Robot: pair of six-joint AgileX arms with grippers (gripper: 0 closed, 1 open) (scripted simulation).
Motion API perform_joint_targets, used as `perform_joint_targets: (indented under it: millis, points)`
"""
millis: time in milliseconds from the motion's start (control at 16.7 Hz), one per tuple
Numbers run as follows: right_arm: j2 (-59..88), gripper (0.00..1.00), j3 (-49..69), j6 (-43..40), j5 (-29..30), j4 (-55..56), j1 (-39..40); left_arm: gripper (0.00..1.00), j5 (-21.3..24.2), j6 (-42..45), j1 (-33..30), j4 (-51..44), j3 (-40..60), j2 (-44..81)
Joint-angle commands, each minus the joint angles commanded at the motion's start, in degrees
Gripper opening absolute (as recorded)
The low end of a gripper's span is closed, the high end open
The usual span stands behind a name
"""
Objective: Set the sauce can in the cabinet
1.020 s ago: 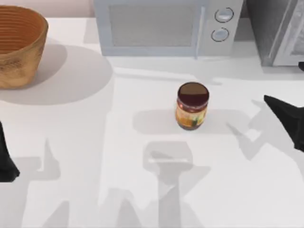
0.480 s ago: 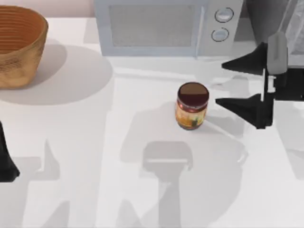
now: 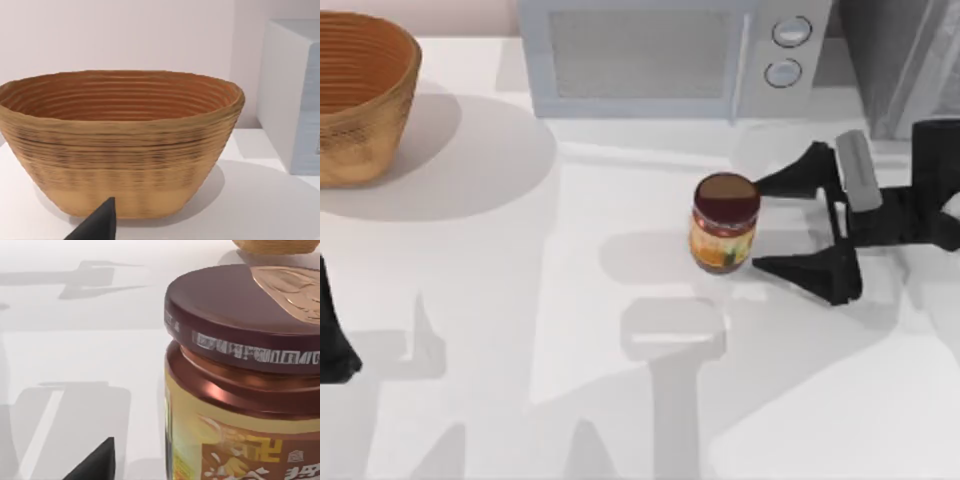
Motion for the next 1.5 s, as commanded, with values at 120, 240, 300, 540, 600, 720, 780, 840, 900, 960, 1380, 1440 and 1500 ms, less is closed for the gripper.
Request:
perform_joint_targets:
  millis: [120, 240, 300, 540, 600, 720, 780, 840, 900, 960, 1380, 1440, 1500]
  points:
    - [1.41, 1.00, 0.84, -0.57, -0.73, 0.40, -0.08, 1.00, 0.00, 0.00, 0.00, 0.00, 0.00, 0.00]
    - [1.41, 1.00, 0.84, -0.57, -0.73, 0.40, -0.08, 1.00, 0.00, 0.00, 0.00, 0.00, 0.00, 0.00]
    - [1.41, 1.00, 0.84, -0.57, -0.73, 0.40, -0.08, 1.00, 0.00, 0.00, 0.00, 0.00, 0.00, 0.00]
    - [1.91, 1.00, 1.04, 1.41, -0.28, 2.54, 0.47, 1.00, 0.00, 0.00, 0.00, 0.00, 0.00, 0.00]
    - [2.41, 1.00, 1.27, 2.93, 0.04, 4.35, 0.86, 1.00, 0.00, 0.00, 0.00, 0.00, 0.00, 0.00]
    - [3.57, 1.00, 1.71, 6.73, 1.08, 8.87, 2.06, 1.00, 0.00, 0.00, 0.00, 0.00, 0.00, 0.00]
    - [4.14, 1.00, 1.87, 8.82, 1.81, 11.34, 2.88, 1.00, 0.00, 0.00, 0.00, 0.00, 0.00, 0.00]
    - [4.66, 1.00, 1.99, 10.88, 2.64, 13.78, 3.81, 1.00, 0.00, 0.00, 0.00, 0.00, 0.00, 0.00]
    - [5.11, 1.00, 2.05, 12.85, 3.55, 16.08, 4.80, 1.00, 0.00, 0.00, 0.00, 0.00, 0.00, 0.00]
    - [5.49, 1.00, 2.07, 14.62, 4.46, 18.16, 5.79, 1.00, 0.00, 0.00, 0.00, 0.00, 0.00, 0.00]
    - [6.14, 1.00, 2.00, 17.89, 6.53, 21.99, 7.99, 1.00, 0.00, 0.00, 0.00, 0.00, 0.00, 0.00]
    - [6.14, 0.92, 2.00, 17.89, 6.53, 21.99, 7.99, 1.00, 0.00, 0.00, 0.00, 0.00, 0.00, 0.00]
    - [6.14, 0.85, 2.00, 17.89, 6.53, 21.99, 7.99, 1.00, 0.00, 0.00, 0.00, 0.00, 0.00, 0.00]
